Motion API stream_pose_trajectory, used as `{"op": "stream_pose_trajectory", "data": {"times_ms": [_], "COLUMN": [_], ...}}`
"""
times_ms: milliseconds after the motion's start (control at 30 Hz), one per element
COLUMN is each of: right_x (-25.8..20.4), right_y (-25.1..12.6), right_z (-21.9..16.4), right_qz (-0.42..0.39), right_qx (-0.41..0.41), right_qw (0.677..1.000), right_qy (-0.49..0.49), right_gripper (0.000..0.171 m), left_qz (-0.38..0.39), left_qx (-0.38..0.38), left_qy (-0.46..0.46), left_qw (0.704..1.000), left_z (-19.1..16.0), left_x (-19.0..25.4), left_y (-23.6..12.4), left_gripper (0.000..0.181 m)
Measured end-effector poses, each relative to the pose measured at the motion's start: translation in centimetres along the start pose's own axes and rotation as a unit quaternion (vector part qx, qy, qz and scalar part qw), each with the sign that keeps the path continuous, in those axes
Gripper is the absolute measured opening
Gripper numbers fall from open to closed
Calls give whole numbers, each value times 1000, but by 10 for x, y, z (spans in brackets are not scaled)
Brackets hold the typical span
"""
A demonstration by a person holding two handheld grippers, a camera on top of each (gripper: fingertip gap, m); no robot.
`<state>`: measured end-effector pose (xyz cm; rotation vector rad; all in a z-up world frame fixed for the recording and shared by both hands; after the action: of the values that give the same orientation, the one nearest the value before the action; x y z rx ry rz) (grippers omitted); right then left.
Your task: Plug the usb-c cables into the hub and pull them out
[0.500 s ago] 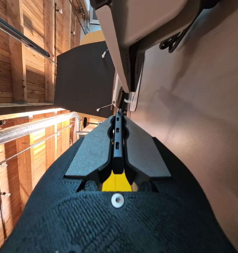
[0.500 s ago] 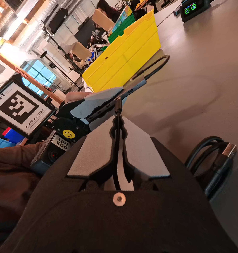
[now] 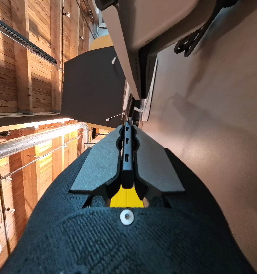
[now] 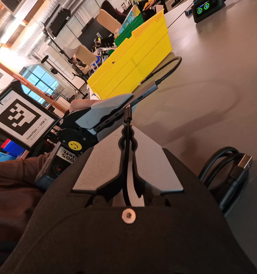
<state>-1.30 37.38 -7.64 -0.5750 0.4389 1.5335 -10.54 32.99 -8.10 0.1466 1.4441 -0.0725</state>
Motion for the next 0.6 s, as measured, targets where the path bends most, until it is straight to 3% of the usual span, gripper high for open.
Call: {"op": "stream_pose_trajectory", "data": {"times_ms": [600], "right_x": [0], "right_y": [0], "right_z": [0], "right_qz": [6], "right_qx": [2], "right_qw": [1000], "right_qy": [3], "right_gripper": [0], "left_qz": [2], "left_qx": [1], "left_qy": [3], "left_qw": [1000], "left_z": [0], "left_x": [0], "left_y": [0], "left_gripper": [7]}}
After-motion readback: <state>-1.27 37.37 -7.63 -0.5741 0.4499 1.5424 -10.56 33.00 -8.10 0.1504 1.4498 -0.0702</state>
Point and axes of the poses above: each gripper's, where its closed fingertips meet, y out along the fingers, z out of its top, x = y × z across the jaws, the point moved 6 cm from there along -y, back along the fingers, and after that the axes turned 8 degrees about x, right-handed, at the moved point
